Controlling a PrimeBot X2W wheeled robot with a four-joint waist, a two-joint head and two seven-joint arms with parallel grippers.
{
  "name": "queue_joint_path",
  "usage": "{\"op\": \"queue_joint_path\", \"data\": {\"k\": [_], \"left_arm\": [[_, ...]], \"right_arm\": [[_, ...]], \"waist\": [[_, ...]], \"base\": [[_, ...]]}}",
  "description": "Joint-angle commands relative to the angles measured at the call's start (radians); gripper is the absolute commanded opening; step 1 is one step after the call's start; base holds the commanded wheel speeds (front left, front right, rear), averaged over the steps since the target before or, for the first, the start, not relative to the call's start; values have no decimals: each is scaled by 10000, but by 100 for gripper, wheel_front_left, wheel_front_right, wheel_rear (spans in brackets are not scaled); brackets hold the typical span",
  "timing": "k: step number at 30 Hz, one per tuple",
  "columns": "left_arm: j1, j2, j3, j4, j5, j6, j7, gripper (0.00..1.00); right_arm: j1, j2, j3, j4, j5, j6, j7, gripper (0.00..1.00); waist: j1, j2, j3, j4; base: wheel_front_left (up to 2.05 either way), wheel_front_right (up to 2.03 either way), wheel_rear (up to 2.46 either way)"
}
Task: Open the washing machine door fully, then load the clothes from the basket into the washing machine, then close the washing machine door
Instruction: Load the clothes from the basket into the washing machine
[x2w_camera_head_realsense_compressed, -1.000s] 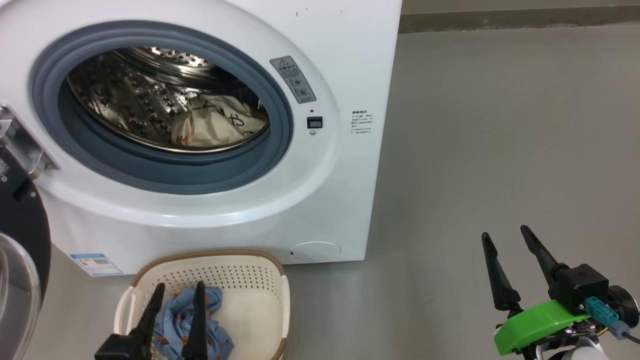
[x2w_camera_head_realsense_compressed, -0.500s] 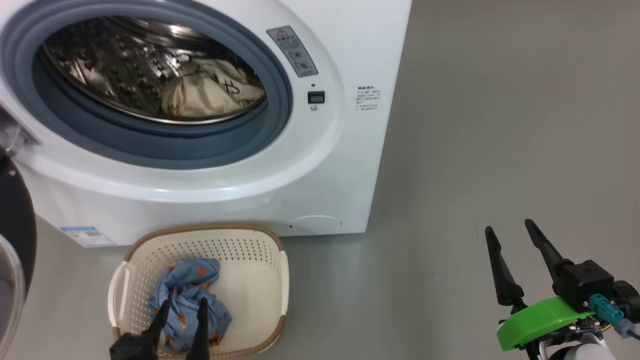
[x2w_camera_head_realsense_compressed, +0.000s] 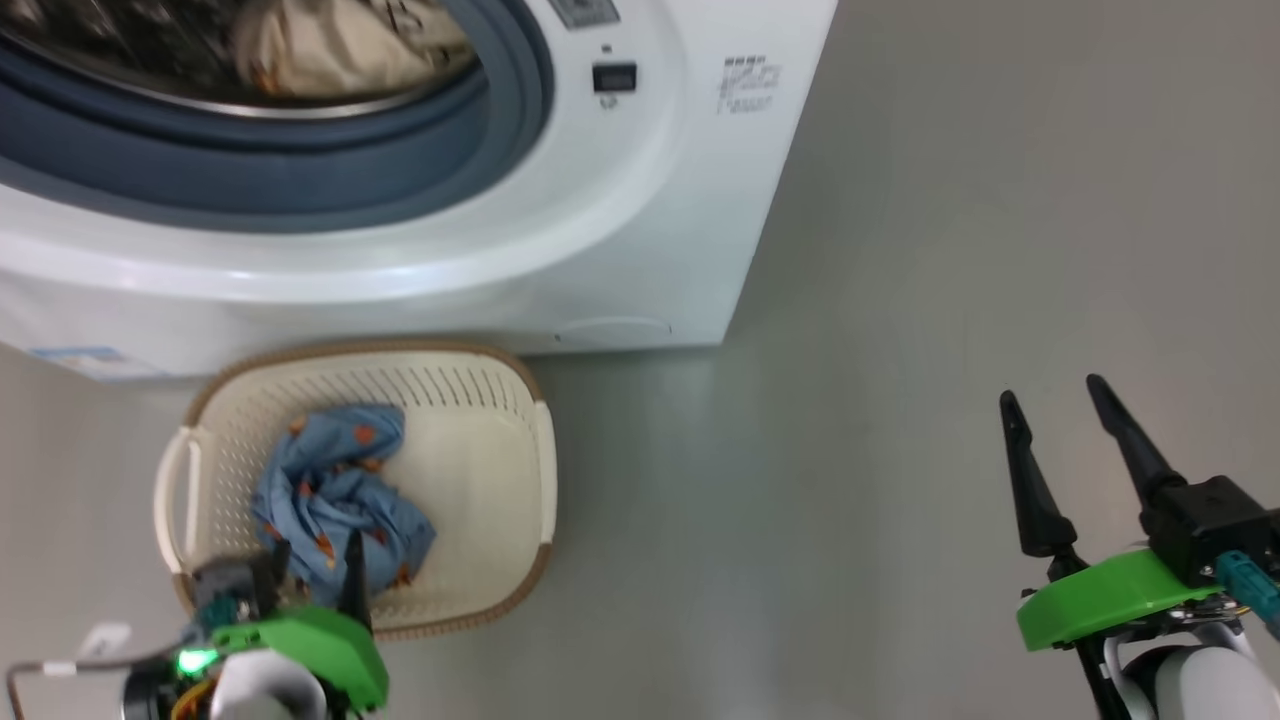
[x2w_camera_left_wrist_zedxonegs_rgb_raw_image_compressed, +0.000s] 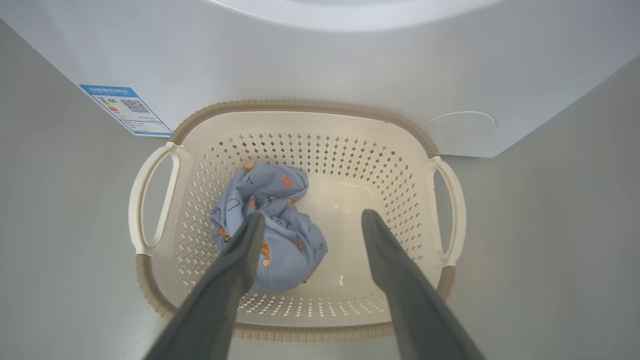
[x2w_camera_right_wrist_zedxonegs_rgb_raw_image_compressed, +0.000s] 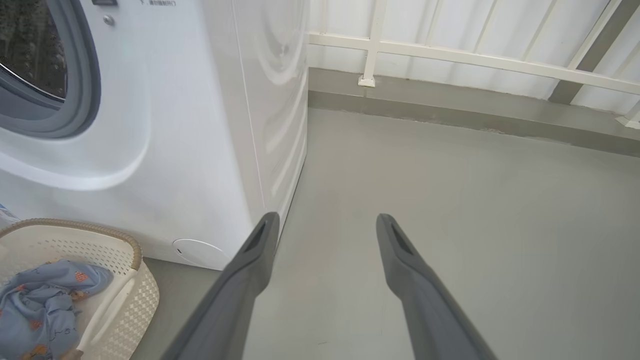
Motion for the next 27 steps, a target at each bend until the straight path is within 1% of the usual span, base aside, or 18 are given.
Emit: {"op": "queue_joint_path", "data": {"k": [1,6,10,13,20,27], "left_arm": [[-509,382,333,298,15,6,-67,100],[-1631,561,429,1481,28,27,-67,100],[-2504,766,476,2602,63,213,-68,100],[-3376,973,431,3459,106,261,-68,100],[-4460,1332,357,4186,169,285,-68,100],[-5438,1462,249,4767,140,292,133,100]], "right_arm": [[-199,-99,135,-414,-95,16,8,100],[-370,-169,58,-755,-110,16,-1,100],[-488,-203,46,-989,-120,16,-7,100],[-578,-221,47,-1209,-137,16,-21,100],[-644,-215,91,-1496,-197,16,-7,100],[-663,-196,7,-1832,-254,16,13,100]], "waist": [[0,-1,1302,-195],[0,-1,2305,-363],[0,-1,3006,-470],[0,-1,3640,-569],[0,-1,4513,-665],[0,-1,5177,-623]], "base": [[0,0,0],[0,0,0],[0,0,0],[0,0,0],[0,0,0],[0,0,0]]}}
